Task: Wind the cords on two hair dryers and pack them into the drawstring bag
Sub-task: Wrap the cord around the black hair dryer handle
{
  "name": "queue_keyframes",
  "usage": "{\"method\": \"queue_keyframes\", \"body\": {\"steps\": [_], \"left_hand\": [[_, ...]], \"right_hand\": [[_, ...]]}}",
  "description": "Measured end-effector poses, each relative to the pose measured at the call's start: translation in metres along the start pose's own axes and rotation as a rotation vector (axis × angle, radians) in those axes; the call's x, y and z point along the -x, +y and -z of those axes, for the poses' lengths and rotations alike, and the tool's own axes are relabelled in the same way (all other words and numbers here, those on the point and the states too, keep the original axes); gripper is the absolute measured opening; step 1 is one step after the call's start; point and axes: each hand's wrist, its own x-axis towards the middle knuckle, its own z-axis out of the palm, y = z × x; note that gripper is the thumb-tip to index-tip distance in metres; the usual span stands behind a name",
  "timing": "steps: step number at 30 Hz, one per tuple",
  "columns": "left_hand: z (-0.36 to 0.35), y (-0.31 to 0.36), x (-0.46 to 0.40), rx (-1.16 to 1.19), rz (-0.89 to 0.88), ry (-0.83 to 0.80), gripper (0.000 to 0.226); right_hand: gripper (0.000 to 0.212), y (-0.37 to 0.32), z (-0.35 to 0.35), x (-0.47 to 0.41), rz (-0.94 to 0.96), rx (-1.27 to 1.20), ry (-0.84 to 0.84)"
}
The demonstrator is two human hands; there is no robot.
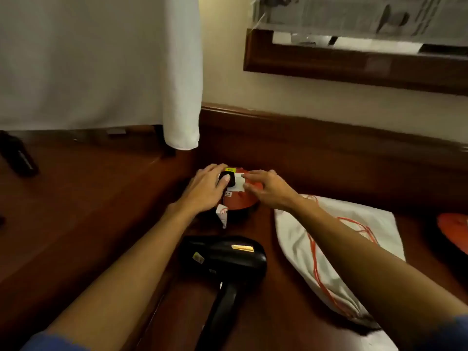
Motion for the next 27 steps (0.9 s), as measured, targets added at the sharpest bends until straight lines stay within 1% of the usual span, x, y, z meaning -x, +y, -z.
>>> {"method": "queue_keyframes", "body": {"steps": [2,4,7,12,15,17,19,21,22,24,25,27], "left_hand": [[-0.008,-0.006,-0.006,-0.043,0.023,-0.009,0.056],[-0.018,-0.011,-0.006,-0.102,0.011,-0.025,0.057],[-0.027,-0.018,-0.006,-0.141,-0.004,0.008,0.056],[-0.030,-0.018,-0.004,-0.128,0.000,0.024,0.057],[-0.025,-0.019,-0.004,-0.123,-0.006,-0.003,0.056],[-0.020,-0.019,-0.004,-0.077,-0.018,-0.016,0.054],[-0.014,-0.021,-0.005,-0.012,-0.021,0.021,0.049],[-0.010,-0.028,-0.007,0.004,0.017,0.061,0.045],[-0.008,-0.032,-0.007,-0.002,0.044,0.052,0.046],[-0.007,-0.039,-0.006,-0.017,0.071,-0.006,0.050],[-0.008,-0.040,-0.005,-0.022,0.068,-0.035,0.051],[-0.009,-0.042,-0.002,-0.019,0.067,-0.070,0.053]], "right_hand": [[0.046,0.005,-0.008,-0.013,-0.009,0.078,0.014],[0.049,0.012,-0.019,-0.021,-0.012,0.144,-0.021],[0.052,0.023,-0.034,-0.028,-0.011,0.177,-0.018],[0.049,0.024,-0.039,-0.030,0.002,0.172,0.070],[0.048,0.022,-0.037,-0.032,-0.002,0.174,0.046],[0.047,0.020,-0.032,-0.033,-0.012,0.173,0.022],[0.046,0.015,-0.023,-0.036,-0.025,0.162,0.015],[0.053,0.007,-0.016,-0.040,-0.006,0.105,0.021],[0.063,0.001,-0.013,-0.043,0.016,0.044,-0.012],[0.079,-0.012,-0.010,-0.050,0.083,-0.059,-0.148],[0.079,-0.017,-0.009,-0.053,0.113,-0.039,-0.211],[0.067,-0.028,-0.005,-0.058,0.170,0.105,-0.267]]}}
